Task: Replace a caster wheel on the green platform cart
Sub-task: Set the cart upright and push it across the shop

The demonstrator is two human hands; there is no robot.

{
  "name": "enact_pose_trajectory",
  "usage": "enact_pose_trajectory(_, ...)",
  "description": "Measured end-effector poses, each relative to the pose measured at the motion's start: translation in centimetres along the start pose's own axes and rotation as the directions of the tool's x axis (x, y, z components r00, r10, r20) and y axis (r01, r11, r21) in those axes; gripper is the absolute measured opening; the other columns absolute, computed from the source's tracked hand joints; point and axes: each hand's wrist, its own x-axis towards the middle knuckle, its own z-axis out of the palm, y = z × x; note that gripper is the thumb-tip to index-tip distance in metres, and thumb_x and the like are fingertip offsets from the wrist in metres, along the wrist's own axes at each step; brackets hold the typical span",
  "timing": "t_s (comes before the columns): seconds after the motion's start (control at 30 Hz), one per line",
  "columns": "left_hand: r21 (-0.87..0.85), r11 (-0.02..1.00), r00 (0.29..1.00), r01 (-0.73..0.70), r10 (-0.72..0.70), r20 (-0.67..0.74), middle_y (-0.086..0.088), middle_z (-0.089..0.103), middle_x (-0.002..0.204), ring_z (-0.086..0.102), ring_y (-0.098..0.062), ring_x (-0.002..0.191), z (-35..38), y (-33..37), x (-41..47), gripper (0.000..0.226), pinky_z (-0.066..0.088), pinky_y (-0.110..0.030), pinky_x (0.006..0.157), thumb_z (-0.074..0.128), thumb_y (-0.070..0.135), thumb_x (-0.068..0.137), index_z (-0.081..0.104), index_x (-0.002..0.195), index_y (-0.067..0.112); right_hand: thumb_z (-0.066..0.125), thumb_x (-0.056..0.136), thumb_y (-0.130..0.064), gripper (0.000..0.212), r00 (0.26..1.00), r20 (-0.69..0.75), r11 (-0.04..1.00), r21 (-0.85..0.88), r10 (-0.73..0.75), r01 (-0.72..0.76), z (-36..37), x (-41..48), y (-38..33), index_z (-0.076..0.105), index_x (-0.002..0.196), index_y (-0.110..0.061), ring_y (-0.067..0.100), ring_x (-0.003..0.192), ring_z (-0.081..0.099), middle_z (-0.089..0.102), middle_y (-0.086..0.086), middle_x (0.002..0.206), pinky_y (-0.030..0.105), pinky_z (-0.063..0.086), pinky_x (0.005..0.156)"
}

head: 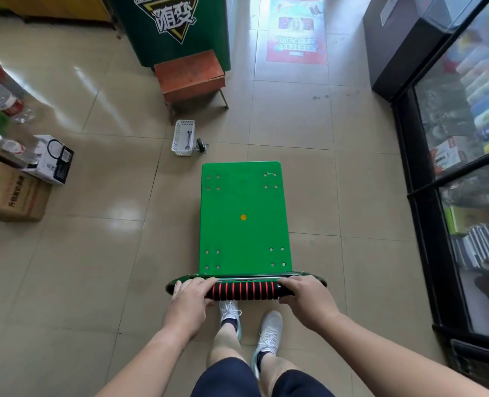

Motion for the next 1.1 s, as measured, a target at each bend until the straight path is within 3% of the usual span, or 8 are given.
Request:
enact_pose_trajectory(0.13,-0.001,1.000,1.000,0.015,-0.015,0.010,0.008,0.058,0.139,0.045,-0.018,0.137,0.3,0.1,-0.5,0.049,0.016,-0.045,0.126,0.063,0.021,0.100,0.052,0.147,0.030,0.066,0.091,-0.034,0.029,1.000,-0.012,1.000,-0.001,-0.009,0.009,0.5,-0.5,0.2,0.069,0.120,-0.028,0.022,0.107,0.061,0.072,-0.007,0.116,0.033,0.046,0.085)
enact_pose_trajectory(0.27,0.010,1.000,1.000,0.010,-0.010,0.015,0.008,0.059,0.138,0.046,-0.019,0.136,-0.4,0.2,0.8,0.048,0.017,-0.046,0.125,0.063,0.021,0.100,0.053,0.146,0.031,0.067,0.091,-0.036,0.038,1.000,-0.008,1.000,0.018,-0.001,0.001,0.0,0.8,0.3,0.067,0.129,-0.031,0.024,0.110,0.061,0.071,-0.006,0.119,0.032,0.045,0.088)
enact_pose_trajectory(0.73,0.107,0.994,1.000,-0.011,0.014,-0.020,0.001,0.062,0.122,0.052,-0.025,0.123,-8.0,2.0,12.5,0.036,0.029,-0.046,0.118,0.059,0.022,0.102,0.056,0.137,0.031,0.065,0.094,-0.029,0.034,0.992,-0.056,0.994,0.029,0.109,-0.108,-6.6,12.2,-0.6,0.066,0.128,-0.028,0.026,0.107,0.060,0.069,0.002,0.115,0.036,0.050,0.085)
enact_pose_trajectory(1.1,0.066,0.997,0.996,-0.050,0.055,-0.071,-0.004,0.061,0.119,0.050,-0.028,0.123,-12.7,2.2,20.6,0.034,0.023,-0.053,0.122,0.058,0.019,0.103,0.056,0.136,0.025,0.065,0.095,-0.022,0.036,0.980,-0.118,0.984,0.094,0.163,-0.152,-10.7,20.0,-1.6,0.064,0.131,-0.024,0.026,0.108,0.059,0.067,0.003,0.115,0.040,0.052,0.091)
